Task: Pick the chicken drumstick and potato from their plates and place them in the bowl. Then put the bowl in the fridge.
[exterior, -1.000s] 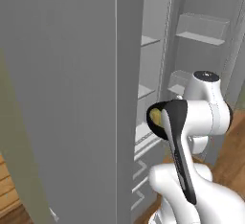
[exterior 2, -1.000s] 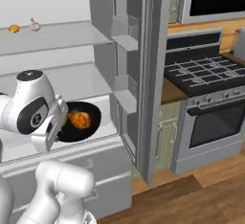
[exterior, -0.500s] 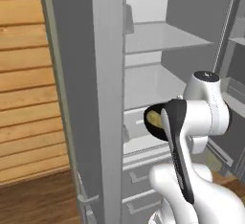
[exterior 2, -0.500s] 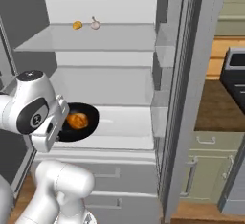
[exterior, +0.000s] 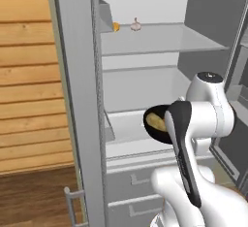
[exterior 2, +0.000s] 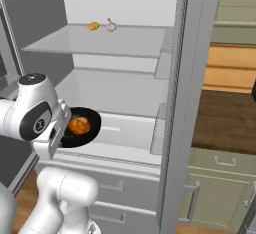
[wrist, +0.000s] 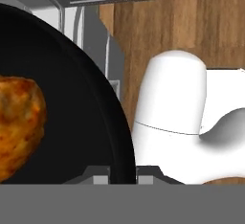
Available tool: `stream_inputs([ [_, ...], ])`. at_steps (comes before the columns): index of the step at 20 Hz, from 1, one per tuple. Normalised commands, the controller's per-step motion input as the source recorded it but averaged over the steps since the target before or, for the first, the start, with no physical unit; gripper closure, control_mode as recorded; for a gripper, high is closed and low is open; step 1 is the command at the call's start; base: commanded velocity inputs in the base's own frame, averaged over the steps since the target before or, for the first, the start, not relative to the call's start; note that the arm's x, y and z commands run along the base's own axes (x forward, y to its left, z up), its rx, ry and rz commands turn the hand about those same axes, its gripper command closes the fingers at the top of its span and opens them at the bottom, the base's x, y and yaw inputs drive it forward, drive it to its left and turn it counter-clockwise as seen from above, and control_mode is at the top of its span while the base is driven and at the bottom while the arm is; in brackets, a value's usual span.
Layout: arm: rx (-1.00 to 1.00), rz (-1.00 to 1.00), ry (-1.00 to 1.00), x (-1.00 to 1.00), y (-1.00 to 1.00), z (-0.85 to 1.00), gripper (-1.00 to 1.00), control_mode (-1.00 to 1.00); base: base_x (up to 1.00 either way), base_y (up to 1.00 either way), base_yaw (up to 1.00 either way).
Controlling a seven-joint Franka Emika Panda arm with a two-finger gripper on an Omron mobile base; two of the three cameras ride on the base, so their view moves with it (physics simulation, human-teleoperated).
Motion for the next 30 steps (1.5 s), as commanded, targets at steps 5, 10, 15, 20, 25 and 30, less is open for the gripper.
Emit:
stream_inputs([
  [5, 0.0, 0.0, 0.0, 0.0, 0.0, 0.0, 1.0, 1.0, 0.52, -0.1, -0.13],
  [10, 0.0, 0.0, 0.0, 0.0, 0.0, 0.0, 1.0, 1.0, 0.59, 0.01, -0.08],
  [15, 0.0, 0.0, 0.0, 0.0, 0.0, 0.0, 1.0, 1.0, 0.55, 0.06, -0.05],
  [20, 0.0, 0.0, 0.0, 0.0, 0.0, 0.0, 1.0, 1.0, 0.35, 0.02, -0.03],
  [25, 0.0, 0.0, 0.0, 0.0, 0.0, 0.0, 1.0, 1.0, 0.16, 0.01, 0.0],
  [30, 0.0, 0.0, -0.28, 0.04, 0.12, -0.27, 1.0, -1.0, 0.0, 0.0, 0.0],
])
